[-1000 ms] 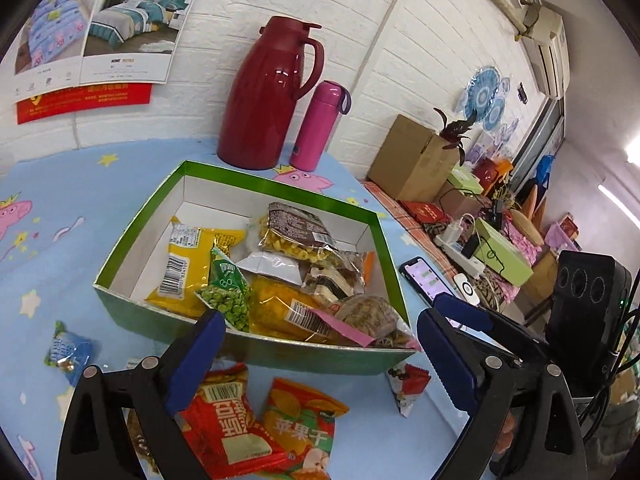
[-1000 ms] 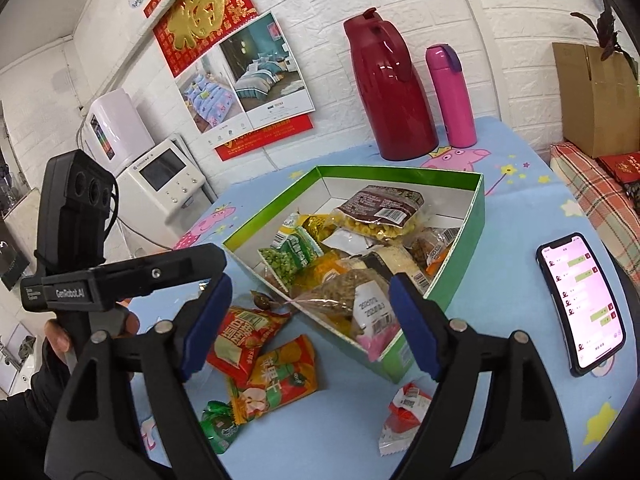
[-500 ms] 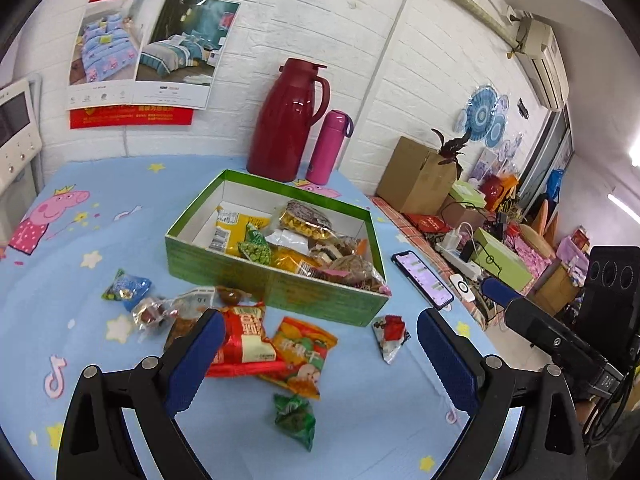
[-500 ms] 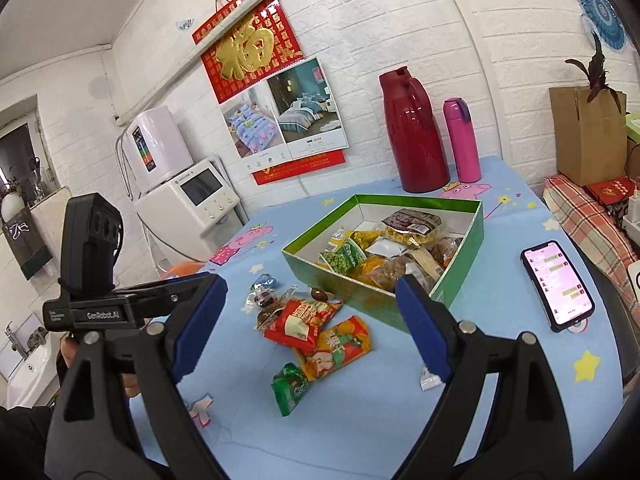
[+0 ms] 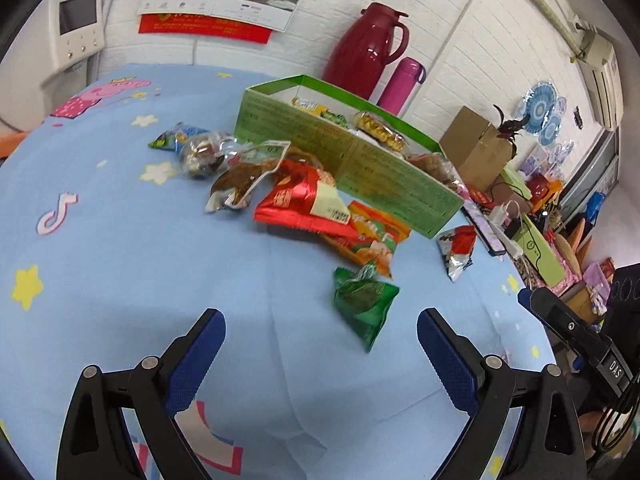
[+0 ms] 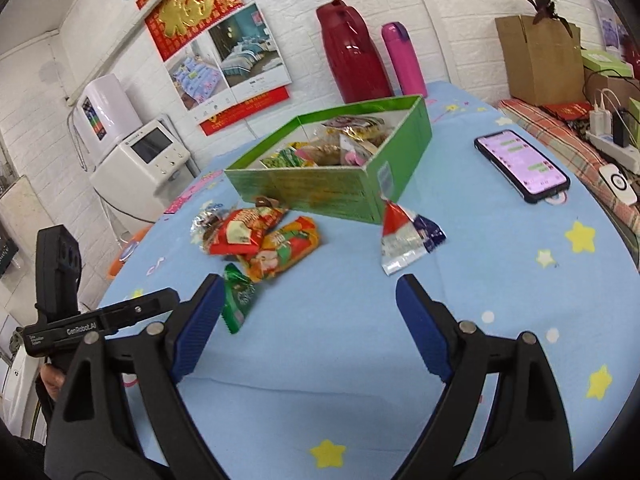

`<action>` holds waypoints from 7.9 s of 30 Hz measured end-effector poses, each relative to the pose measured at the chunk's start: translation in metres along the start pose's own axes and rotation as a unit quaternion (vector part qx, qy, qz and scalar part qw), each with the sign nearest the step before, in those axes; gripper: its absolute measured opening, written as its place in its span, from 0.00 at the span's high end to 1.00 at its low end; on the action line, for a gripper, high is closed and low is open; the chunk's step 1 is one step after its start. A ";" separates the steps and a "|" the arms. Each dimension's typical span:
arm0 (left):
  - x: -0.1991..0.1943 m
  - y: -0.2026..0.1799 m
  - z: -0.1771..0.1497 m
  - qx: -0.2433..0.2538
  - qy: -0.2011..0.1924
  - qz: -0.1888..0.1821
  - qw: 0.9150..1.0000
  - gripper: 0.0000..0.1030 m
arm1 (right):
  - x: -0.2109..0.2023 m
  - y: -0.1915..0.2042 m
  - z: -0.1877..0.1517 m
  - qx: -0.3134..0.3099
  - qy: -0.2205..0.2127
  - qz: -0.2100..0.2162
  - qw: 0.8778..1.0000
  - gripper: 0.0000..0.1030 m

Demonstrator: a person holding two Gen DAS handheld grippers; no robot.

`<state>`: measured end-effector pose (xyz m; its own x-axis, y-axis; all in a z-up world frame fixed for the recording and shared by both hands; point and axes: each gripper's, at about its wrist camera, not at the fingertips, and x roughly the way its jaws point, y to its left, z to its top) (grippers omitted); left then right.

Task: Organize snacks
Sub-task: 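Grasp the green wrapped candy with the left gripper, then grasp the red-and-white triangular packet with the right gripper while the left holds the candy, then carry the candy and packet into the green box and open both grippers, then move both grippers back over the loose snacks beside the box, then grasp the red cracker bag with both grippers and lift it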

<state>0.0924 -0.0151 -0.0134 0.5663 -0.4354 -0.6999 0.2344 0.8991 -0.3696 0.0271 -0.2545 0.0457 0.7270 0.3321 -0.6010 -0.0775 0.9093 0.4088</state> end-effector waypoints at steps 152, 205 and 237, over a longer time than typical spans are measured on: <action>-0.010 -0.053 0.115 0.141 -0.123 0.114 0.976 0.04 | 0.045 0.050 0.084 -0.100 -0.049 -0.002 0.994 0.01; 0.032 0.078 0.049 -0.049 0.056 -0.059 0.995 0.32 | 0.207 0.065 0.056 -0.013 0.200 0.155 0.967 0.30; 0.007 0.045 0.060 0.006 0.006 -0.050 0.999 0.77 | 0.145 0.090 0.051 -0.069 0.172 0.165 0.969 0.70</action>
<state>0.1540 0.0253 0.0018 0.5310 -0.5227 -0.6669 0.2978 0.8520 -0.4307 0.1602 -0.1371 0.0298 0.3788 0.6529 -0.6559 -0.3742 0.7562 0.5367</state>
